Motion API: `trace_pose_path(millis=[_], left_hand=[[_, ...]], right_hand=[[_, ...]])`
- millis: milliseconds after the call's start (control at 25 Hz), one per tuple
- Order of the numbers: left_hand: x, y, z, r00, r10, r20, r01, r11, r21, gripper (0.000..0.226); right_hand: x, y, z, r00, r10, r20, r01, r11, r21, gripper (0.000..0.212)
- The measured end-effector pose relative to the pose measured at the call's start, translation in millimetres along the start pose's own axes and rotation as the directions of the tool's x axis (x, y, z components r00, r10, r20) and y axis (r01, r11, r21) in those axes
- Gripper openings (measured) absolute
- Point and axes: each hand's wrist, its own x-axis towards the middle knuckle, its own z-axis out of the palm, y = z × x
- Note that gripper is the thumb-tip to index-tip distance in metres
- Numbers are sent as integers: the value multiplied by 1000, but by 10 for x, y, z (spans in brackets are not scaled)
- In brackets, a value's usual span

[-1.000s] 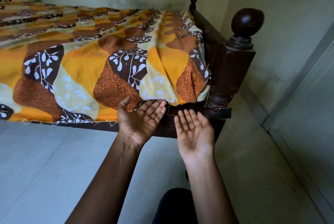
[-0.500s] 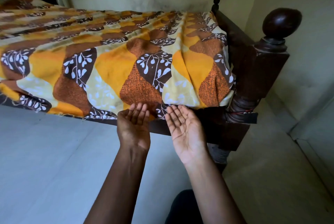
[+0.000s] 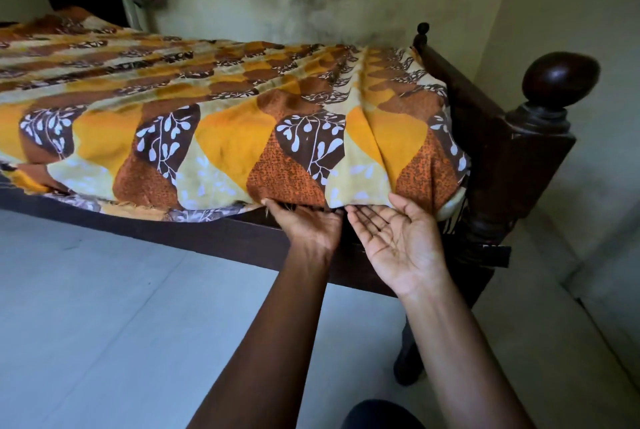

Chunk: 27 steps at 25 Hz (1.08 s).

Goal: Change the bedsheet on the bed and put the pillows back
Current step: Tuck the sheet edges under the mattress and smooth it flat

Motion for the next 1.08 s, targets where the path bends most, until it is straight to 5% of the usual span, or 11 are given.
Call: trace_pose_path(millis=[120, 240, 560, 1080], left_hand=[[-325, -24, -189, 992, -11, -128, 37, 979, 202, 44], [-545, 267, -456, 961, 143, -238, -98, 976, 193, 23], [-296, 1276, -467, 915, 297, -274, -230, 941, 250, 24], [-87, 2256, -888, 978, 188, -95, -159, 955, 249, 39]], right_hand=[[-11, 91, -125, 1000, 11, -19, -10, 999, 33, 33], [-27, 301, -200, 998, 2, -66, 1, 999, 49, 27], [13, 965, 221, 991, 120, 52, -122, 992, 40, 26], [422, 1920, 891, 999, 51, -4, -51, 998, 43, 35]])
